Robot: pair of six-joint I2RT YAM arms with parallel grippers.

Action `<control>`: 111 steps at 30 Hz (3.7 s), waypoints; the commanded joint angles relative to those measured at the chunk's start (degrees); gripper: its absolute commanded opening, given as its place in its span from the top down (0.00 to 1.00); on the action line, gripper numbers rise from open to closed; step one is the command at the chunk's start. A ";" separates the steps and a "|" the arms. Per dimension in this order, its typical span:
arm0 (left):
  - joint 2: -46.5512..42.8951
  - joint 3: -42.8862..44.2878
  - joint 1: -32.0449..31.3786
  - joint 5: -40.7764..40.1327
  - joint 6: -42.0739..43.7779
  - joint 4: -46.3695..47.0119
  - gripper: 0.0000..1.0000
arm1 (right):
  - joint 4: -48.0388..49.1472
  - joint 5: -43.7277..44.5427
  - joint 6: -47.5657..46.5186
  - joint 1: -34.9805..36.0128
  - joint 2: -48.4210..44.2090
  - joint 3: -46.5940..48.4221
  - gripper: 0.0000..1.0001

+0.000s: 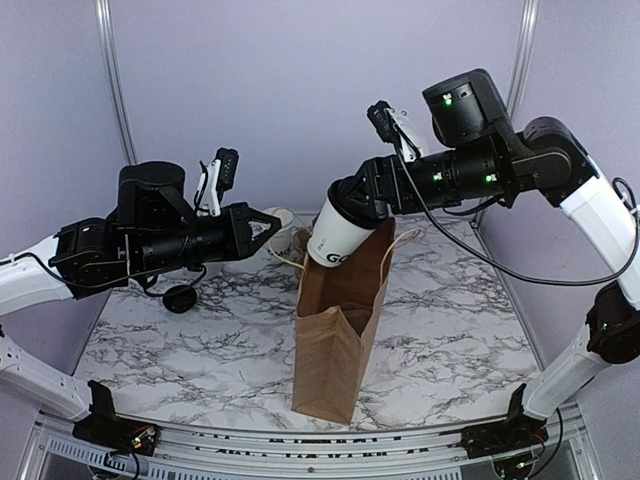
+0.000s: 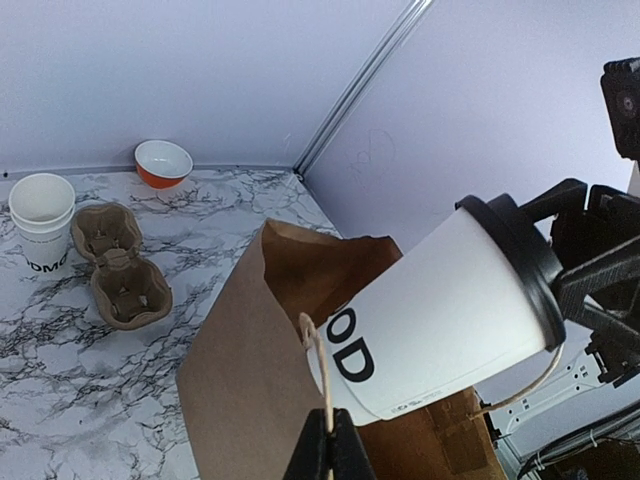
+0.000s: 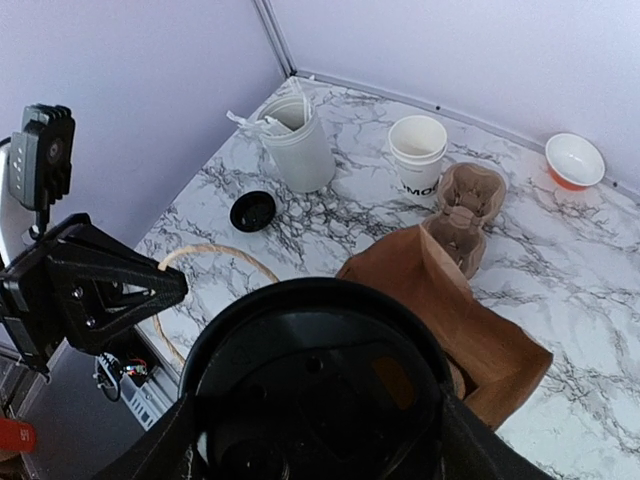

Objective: Pack the takeout coffee

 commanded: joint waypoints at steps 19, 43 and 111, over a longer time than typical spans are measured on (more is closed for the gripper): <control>-4.85 -3.21 -11.25 -15.09 2.57 6.31 1.00 | -15.71 3.81 0.88 5.83 11.82 11.89 0.50; -0.24 -2.04 -10.38 -29.12 -3.64 23.98 1.00 | -7.28 -1.70 -5.09 -2.16 15.38 23.03 0.49; 0.70 -20.86 -11.25 -14.11 -7.45 50.14 1.00 | -7.28 2.15 -6.44 -2.36 19.10 1.87 0.54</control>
